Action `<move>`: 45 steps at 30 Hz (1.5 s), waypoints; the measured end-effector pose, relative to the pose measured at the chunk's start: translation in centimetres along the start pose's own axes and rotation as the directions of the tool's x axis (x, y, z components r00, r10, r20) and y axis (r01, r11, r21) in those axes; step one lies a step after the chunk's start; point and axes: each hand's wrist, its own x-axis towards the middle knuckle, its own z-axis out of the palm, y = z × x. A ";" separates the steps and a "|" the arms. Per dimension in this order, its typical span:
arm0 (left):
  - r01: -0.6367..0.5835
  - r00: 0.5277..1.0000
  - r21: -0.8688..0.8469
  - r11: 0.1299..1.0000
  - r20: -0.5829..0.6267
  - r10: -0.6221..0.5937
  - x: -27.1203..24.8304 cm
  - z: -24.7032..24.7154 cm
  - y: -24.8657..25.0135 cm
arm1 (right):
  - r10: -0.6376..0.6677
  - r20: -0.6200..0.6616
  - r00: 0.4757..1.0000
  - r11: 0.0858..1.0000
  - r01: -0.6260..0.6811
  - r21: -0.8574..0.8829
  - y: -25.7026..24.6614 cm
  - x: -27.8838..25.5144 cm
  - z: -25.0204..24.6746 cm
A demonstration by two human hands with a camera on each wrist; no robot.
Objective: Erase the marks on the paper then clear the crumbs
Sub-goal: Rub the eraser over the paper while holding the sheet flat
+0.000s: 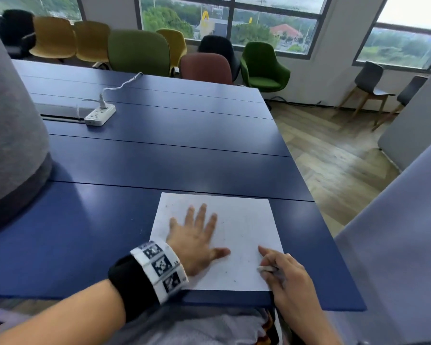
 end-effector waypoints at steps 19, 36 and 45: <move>-0.037 0.999 -0.165 0.986 -0.026 0.033 -2.5 3.0 1.0 | 0.053 0.070 0.996 0.999 -0.053 -0.011 -0.5 0.0 -0.2; -0.076 0.997 0.113 0.991 0.022 0.074 -3.3 1.4 -2.7 | 0.091 0.040 0.995 0.995 -0.092 0.039 -0.2 0.0 -0.1; -0.389 0.921 0.086 0.917 0.077 0.383 -1.9 2.2 0.6 | 0.053 0.029 0.998 0.996 -0.055 0.065 0.1 0.1 0.0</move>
